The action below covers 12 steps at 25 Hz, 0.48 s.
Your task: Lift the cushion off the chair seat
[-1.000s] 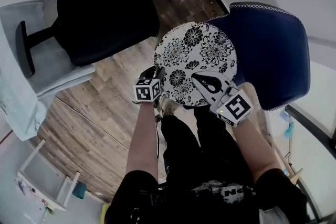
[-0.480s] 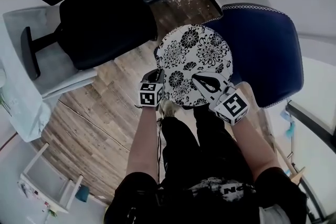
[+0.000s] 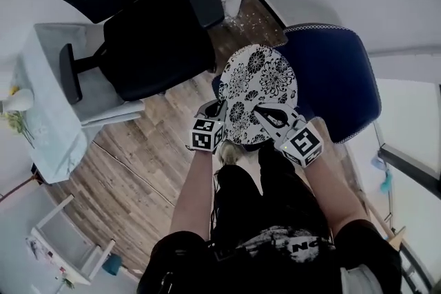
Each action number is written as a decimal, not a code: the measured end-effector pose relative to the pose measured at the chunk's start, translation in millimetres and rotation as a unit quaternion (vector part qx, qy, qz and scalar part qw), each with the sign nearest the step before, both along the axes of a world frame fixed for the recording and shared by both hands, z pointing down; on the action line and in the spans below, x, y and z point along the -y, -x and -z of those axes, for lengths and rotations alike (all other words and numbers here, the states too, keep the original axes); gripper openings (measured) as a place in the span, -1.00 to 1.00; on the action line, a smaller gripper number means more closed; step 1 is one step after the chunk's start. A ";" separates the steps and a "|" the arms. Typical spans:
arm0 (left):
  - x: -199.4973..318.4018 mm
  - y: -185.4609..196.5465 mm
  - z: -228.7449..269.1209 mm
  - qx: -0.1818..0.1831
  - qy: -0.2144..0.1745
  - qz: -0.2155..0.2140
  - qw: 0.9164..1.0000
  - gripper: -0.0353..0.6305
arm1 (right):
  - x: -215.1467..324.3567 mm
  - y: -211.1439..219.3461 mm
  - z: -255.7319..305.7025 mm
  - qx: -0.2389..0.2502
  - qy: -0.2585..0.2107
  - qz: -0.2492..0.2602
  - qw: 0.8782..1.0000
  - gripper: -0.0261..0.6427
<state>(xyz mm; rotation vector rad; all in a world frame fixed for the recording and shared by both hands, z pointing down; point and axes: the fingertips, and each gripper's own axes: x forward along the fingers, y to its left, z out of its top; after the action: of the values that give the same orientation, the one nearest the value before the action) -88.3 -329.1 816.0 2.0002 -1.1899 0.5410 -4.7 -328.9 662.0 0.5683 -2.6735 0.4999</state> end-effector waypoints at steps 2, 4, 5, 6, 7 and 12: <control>1.3 -0.6 25.2 0.004 -0.015 -0.006 1.000 -0.82 | -2.4 -1.4 13.9 -0.007 -0.016 0.002 1.000 -0.87; 3.2 -0.9 52.4 0.010 -0.032 -0.015 0.999 -0.82 | -3.0 -3.1 28.3 -0.005 -0.021 -0.003 1.000 -0.87; 3.4 -1.8 66.5 0.013 -0.040 -0.020 0.999 -0.82 | -3.9 -4.7 35.1 -0.003 -0.021 -0.007 1.000 -0.87; 3.0 -3.0 80.5 0.014 -0.049 -0.023 0.998 -0.82 | -5.3 -6.6 41.6 -0.002 -0.022 -0.010 1.000 -0.87; 2.0 -4.5 94.1 0.016 -0.058 -0.027 0.998 -0.82 | -7.0 -8.4 48.2 -0.001 -0.024 -0.012 1.000 -0.87; -3.3 -3.0 157.7 0.026 -0.097 -0.043 0.994 -0.82 | -12.2 -8.8 85.7 0.005 -0.046 -0.021 0.999 -0.87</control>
<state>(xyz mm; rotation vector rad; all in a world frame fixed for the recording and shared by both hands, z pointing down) -85.2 -325.8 658.4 2.2229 -1.2326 0.5389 4.1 -316.8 576.3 0.6518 -2.7108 0.3940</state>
